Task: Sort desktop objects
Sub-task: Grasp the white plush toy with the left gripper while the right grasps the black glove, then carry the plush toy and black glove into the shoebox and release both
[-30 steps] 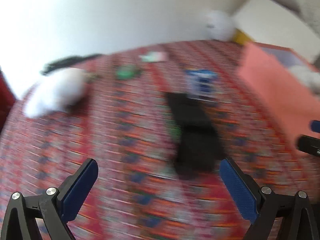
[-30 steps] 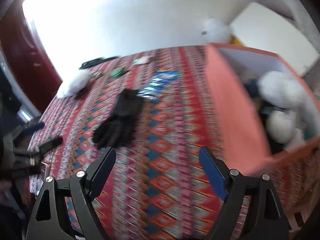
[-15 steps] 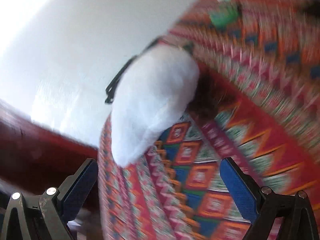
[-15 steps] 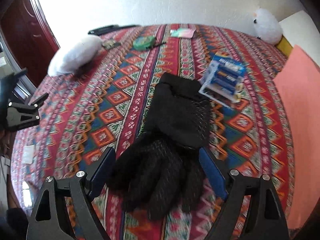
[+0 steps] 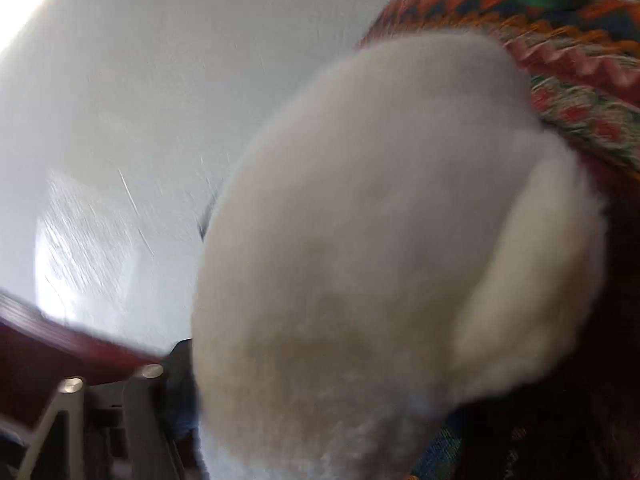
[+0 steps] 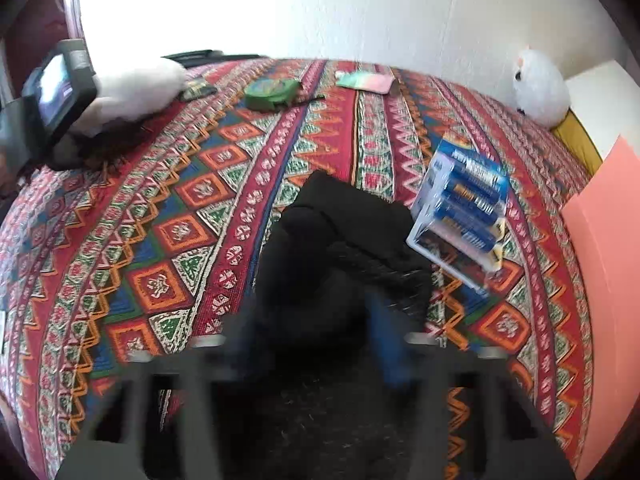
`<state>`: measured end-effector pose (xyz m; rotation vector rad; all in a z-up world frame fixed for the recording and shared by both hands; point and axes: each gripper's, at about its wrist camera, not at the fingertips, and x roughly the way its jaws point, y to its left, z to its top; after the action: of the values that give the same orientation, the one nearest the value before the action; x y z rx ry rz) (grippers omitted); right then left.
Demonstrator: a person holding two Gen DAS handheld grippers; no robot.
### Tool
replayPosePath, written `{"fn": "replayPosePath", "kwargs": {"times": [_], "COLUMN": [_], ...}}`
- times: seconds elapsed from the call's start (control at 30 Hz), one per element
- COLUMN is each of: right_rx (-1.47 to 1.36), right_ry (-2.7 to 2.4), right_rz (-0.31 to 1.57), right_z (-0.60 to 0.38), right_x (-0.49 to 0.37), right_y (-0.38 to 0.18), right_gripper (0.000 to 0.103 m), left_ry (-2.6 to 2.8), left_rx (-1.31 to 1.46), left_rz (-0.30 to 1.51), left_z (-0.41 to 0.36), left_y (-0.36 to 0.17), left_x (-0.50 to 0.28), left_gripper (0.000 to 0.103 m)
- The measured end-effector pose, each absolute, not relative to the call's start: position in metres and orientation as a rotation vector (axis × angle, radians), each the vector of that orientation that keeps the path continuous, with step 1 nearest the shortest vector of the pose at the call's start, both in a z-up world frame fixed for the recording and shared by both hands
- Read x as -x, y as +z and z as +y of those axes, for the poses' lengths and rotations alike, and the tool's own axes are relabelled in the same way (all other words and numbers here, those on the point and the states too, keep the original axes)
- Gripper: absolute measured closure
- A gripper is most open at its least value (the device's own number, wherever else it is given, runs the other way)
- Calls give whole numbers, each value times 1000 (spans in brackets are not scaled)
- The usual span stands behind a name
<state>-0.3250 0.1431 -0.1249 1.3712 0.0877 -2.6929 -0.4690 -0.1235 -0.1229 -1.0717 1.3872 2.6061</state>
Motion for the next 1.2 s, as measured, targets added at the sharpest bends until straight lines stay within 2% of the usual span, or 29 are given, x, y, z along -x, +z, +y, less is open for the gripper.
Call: {"fn": "replayPosePath", "kwargs": {"times": [0.1,0.2,0.37,0.5,0.63,0.87,1.0,1.2], "right_rx": [-1345,-1310,-1270,-1247,-1220,-1208,-1209,-1199], "right_ry": [-2688,-2692,-2690,-2689,-2698,-2762,-2839,-2978], "right_rz": [18,-6,-32,-93,-136,-159,-242,-363], "right_z": [155,163,172,184,196,232,270,332], "right_x": [316,295,245,192,135,31,-18,-69], "right_y": [-112,-96,-70,-50,-30,-5,4,17], "right_gripper": [85,86,86,86,86,86,86,86], "left_ry": [2677,2732,2789,2736,2639,2410,2275,2126], "left_rx": [1128,1116,1104,1061,1002,1020,1036,1012], "left_rz": [1114,957,603,360,269,132,70,101], "left_z": [-136,-146,-163,-146,-103,-5,49,123], "left_y": [-93,-60,14,57,70,39,8,18], "left_x": [455,421,334,256,181,78,45,31], "left_gripper": [38,38,38,37,36,36,36,35]}}
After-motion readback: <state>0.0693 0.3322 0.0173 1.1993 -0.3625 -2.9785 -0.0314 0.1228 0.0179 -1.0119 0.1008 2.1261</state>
